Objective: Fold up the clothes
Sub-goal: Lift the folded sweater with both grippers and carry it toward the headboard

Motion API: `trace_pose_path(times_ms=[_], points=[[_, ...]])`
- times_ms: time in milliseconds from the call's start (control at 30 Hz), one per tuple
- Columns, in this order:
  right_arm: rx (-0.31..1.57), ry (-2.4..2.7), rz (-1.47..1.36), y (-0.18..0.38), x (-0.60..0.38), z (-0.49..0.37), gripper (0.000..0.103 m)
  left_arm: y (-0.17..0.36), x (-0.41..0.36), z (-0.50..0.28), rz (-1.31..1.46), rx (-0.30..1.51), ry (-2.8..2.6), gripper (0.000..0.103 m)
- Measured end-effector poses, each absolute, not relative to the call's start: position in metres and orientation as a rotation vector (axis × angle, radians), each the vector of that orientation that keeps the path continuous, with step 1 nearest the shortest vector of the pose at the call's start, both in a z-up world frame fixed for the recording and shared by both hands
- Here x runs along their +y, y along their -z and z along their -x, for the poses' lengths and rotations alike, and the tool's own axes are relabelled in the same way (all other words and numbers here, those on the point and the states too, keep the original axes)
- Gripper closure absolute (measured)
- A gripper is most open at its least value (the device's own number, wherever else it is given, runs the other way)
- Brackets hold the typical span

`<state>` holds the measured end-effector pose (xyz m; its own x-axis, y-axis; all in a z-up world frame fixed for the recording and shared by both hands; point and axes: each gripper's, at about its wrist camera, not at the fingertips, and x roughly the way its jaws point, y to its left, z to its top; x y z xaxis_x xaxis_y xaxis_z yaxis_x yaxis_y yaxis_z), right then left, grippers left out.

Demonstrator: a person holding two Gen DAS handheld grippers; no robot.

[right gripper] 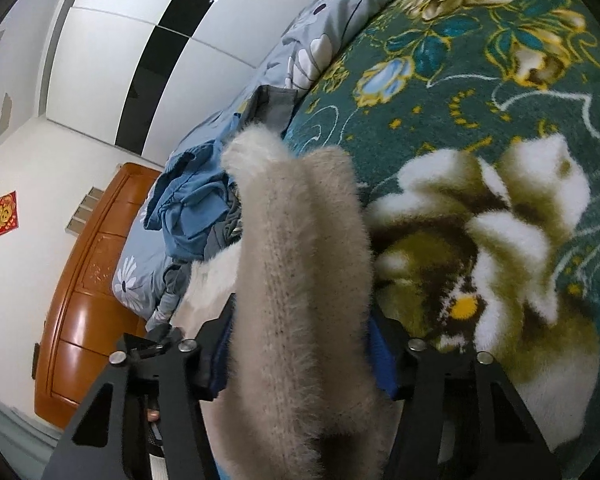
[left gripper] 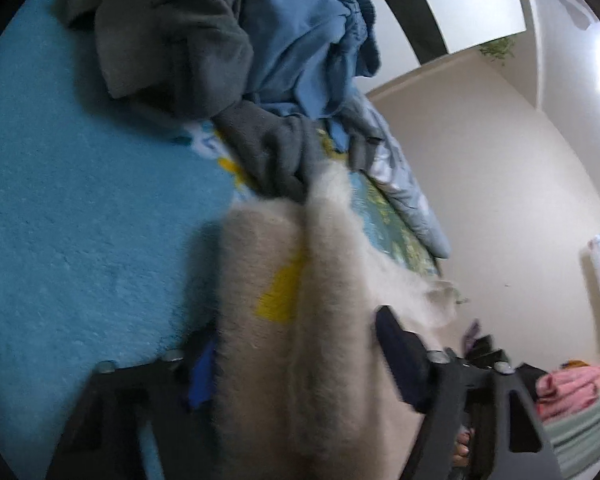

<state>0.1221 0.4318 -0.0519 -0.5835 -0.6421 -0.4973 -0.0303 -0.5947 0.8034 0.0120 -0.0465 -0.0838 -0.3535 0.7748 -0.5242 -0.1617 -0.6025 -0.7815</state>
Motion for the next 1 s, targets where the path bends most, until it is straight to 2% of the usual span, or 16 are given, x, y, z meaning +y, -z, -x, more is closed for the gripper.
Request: trace_pose_path(times_ms=[133,233,600,800,1000], points=[[-1.167,2.227,-1.158,0.048,0.43,-0.128,0.056,0.077,-0.046,-0.018,1.281,-0.815,-2.024,0.054],[-1.16,2.232,-1.135,0.038,0.427,-0.138,0.061,0.065,-0.048,-0.029,1.258,-0.804,-2.038,0.059],[-1.041,2.209,-1.02,-0.025,0.391,-0.182,0.065,-0.01,-0.093,-0.081,1.064,-0.781,-2.071,0.061],[-0.918,2.09,-0.979,-0.069,0.303,-0.166,0.065,-0.074,-0.194,-0.096,0.939,-0.77,-2.209,0.061],[-0.796,1.875,-1.021,-0.098,0.155,-0.121,0.065,-0.121,-0.33,-0.101,0.878,-0.773,-2.426,0.061]])
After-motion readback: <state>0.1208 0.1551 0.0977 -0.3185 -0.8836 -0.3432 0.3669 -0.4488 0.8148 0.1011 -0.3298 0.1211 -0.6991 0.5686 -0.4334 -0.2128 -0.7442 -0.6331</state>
